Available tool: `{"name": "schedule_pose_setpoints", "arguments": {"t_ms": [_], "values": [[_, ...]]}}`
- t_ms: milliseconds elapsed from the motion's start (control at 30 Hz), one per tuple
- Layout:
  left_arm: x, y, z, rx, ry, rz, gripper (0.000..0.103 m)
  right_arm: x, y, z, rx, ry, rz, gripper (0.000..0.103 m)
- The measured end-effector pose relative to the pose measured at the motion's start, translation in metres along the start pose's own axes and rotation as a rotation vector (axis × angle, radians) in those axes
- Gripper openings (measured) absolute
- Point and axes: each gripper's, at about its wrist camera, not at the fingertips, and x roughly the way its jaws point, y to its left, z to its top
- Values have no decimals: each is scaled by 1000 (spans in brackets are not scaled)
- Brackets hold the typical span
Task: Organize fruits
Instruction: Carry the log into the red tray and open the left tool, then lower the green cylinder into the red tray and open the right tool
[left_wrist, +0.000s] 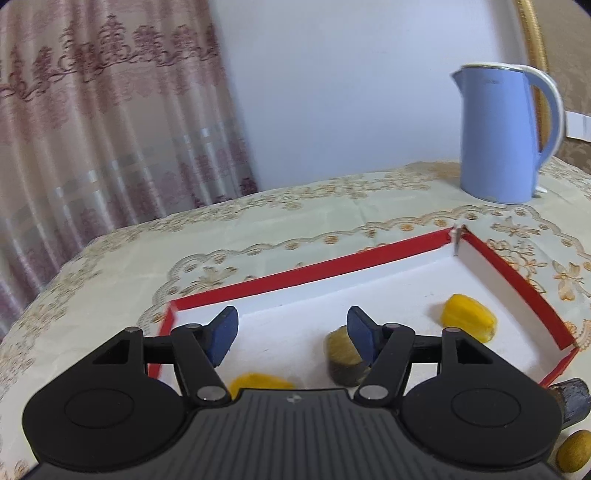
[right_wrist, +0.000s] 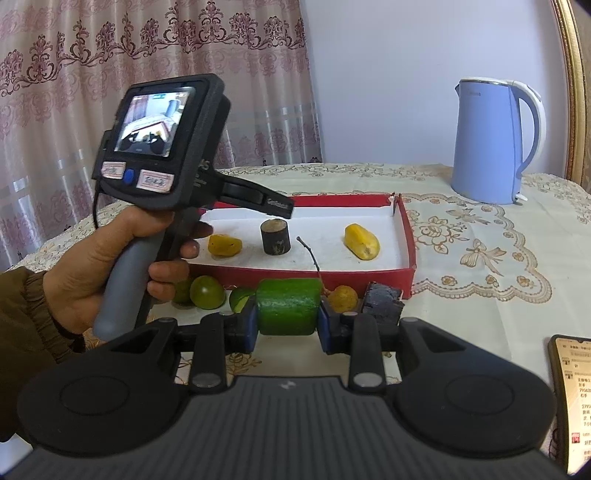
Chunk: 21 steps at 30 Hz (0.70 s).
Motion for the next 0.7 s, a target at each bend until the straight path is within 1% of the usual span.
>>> {"name": "schedule_pose_setpoints", "arguments": {"t_ms": [133,167,200,267,367,433,567,633,700], "values": [[-23,25,-7,-95,9,76,65,2,-1,4,-1,-6,-1,30],[-32,31,-11,-119,-3,95,67,3,-1,5,1,-8,0,30],[-41,36,-14,-135,-14,110,73,5,-2,8,5,-11,3,30],[-56,44,-25,-168,-36,140,78,10,-3,13,11,-19,8,30],[-75,53,-42,-206,-46,172,78,19,-3,22,5,-26,13,30],[-83,57,-53,-225,-38,173,78,25,-2,30,-5,-34,10,30],[-91,59,-65,-224,-13,155,78,37,-3,48,-15,-54,3,30],[-94,60,-69,-220,-11,142,78,48,-7,58,-7,-55,-3,30],[-98,60,-71,-217,-18,149,78,61,-11,66,-2,-48,-18,30]]}}
